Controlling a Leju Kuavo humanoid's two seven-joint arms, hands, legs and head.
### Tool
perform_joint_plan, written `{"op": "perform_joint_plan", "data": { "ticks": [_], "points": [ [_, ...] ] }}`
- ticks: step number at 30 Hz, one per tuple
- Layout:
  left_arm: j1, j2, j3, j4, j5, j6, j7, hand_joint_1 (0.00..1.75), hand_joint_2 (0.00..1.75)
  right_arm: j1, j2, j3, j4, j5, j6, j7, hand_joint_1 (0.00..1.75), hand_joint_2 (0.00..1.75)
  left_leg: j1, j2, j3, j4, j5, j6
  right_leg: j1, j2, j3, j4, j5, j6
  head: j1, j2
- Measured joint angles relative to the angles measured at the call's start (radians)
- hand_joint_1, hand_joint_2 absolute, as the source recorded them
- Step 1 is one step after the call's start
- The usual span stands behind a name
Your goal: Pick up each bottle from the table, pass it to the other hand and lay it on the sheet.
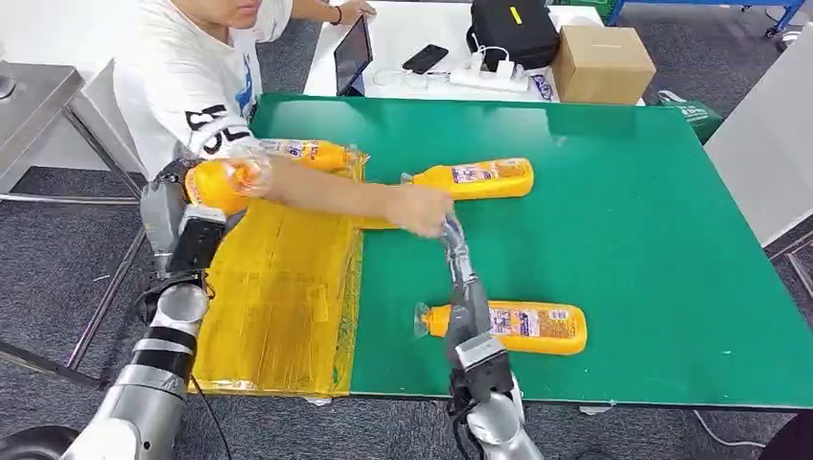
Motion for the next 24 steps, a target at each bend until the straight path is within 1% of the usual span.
{"op": "perform_joint_plan", "data": {
  "ticks": [1, 4, 8, 11, 18, 24],
  "points": [
    [-0.007, 0.011, -0.001, 0.034, -0.065, 0.022, 0.005, 1.75, 1.75, 0.000, 0.001, -0.006, -0.016, -0.016, -0.007, 0.000, 0.00, 0.00, 0.000, 0.000, 0.000, 0.000, 0.000, 0.000, 0.000, 0.000, 0.000, 0.000, 0.000, 0.000, 0.000, 0.000],
    [-0.014, 0.028, -0.004, 0.103, -0.108, 0.037, 0.012, 1.75, 1.75, 0.002, 0.002, -0.017, -0.046, -0.030, -0.015, -0.001, 0.00, 0.00, 0.000, 0.002, 0.000, 0.000, 0.000, 0.000, 0.000, 0.000, 0.000, 0.000, 0.000, 0.000, 0.000, 0.000],
    [-0.038, 0.055, -0.028, 0.198, -0.248, 0.042, 0.066, 1.75, 1.75, 0.006, 0.003, -0.029, -0.082, -0.058, -0.021, -0.001, 0.00, 0.00, 0.000, 0.001, 0.000, 0.000, 0.000, 0.000, 0.000, 0.000, 0.000, 0.000, 0.000, 0.000, 0.000, 0.000],
    [-0.050, 0.066, -0.034, 0.249, -0.279, 0.007, 0.077, 1.75, 1.75, 0.007, 0.003, -0.039, -0.104, -0.069, -0.026, -0.001, 0.00, 0.00, 0.000, 0.001, 0.000, 0.000, 0.000, 0.000, 0.000, 0.000, -0.001, 0.000, 0.000, 0.000, 0.000, 0.000],
    [-0.073, 0.086, -0.070, 0.358, -0.319, -0.142, 0.066, 1.75, 1.75, 0.008, 0.006, -0.067, -0.137, -0.094, -0.016, -0.001, 0.00, 0.00, 0.000, 0.001, 0.000, 0.000, 0.000, 0.000, 0.000, 0.000, 0.000, 0.000, 0.000, 0.000, -0.001, 0.000],
    [-0.075, 0.106, -0.111, 0.420, -0.341, -0.228, 0.004, 1.75, 1.75, 0.008, 0.008, -0.088, -0.119, -0.103, 0.025, -0.001, 0.00, 0.00, 0.000, 0.001, 0.000, 0.000, 0.000, 0.000, 0.000, 0.000, 0.000, 0.000, 0.000, 0.000, 0.000, 0.000]
  ]
}}
